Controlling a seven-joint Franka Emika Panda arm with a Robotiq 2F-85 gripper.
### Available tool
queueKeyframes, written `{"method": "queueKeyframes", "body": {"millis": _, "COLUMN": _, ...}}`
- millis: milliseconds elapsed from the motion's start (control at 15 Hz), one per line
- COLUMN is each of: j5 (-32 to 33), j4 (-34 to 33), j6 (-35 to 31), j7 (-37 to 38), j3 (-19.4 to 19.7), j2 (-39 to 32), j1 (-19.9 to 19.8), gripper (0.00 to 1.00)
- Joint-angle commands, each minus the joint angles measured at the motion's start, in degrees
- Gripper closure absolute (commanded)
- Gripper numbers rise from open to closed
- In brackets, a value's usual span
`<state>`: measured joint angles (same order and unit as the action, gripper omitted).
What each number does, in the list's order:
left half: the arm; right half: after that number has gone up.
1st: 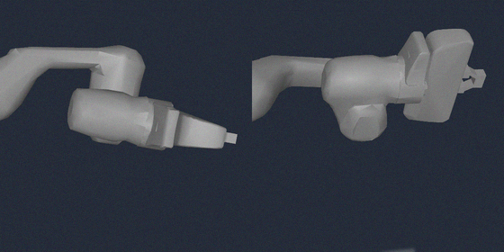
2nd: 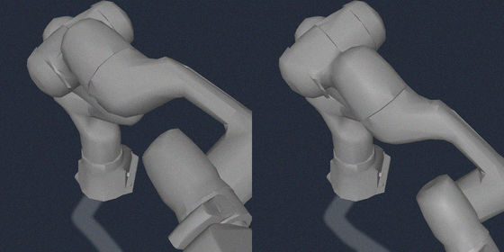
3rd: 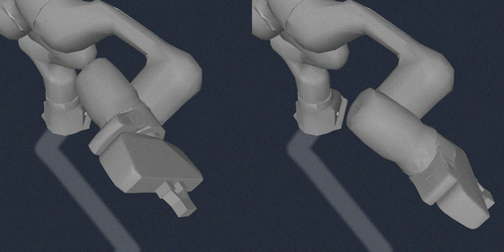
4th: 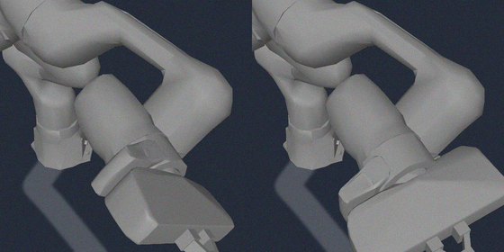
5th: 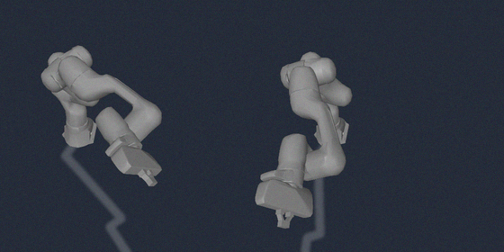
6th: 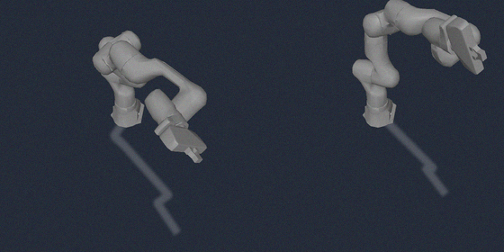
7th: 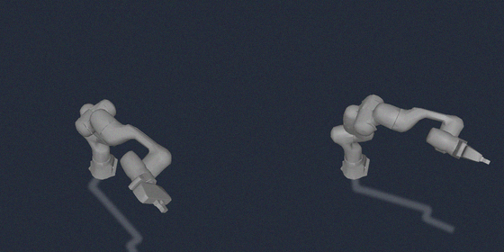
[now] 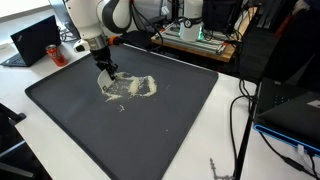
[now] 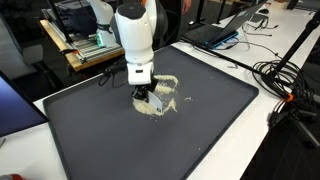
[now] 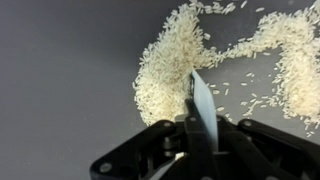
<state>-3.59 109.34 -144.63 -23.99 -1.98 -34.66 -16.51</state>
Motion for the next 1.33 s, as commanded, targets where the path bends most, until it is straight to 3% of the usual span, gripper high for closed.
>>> {"method": "queueKeyframes", "body": {"millis": 0, "j5": -2.5, "j4": -2.8, "j6": 1.5, "j7": 3.0, "j3": 0.5, "j2": -1.5, "j1": -0.5, "gripper": 0.99}}
{"method": "queueKeyframes", "body": {"millis": 733, "j5": 0.4, "j4": -3.2, "j6": -3.4, "j7": 11.8, "j3": 5.8, "j2": -1.9, "j1": 2.3, "gripper": 0.99}}
{"method": "queueKeyframes", "body": {"millis": 1267, "j5": 7.1, "j4": 3.5, "j6": -7.5, "j7": 15.0, "j3": 9.9, "j2": 3.7, "j1": 6.9, "gripper": 0.99}}
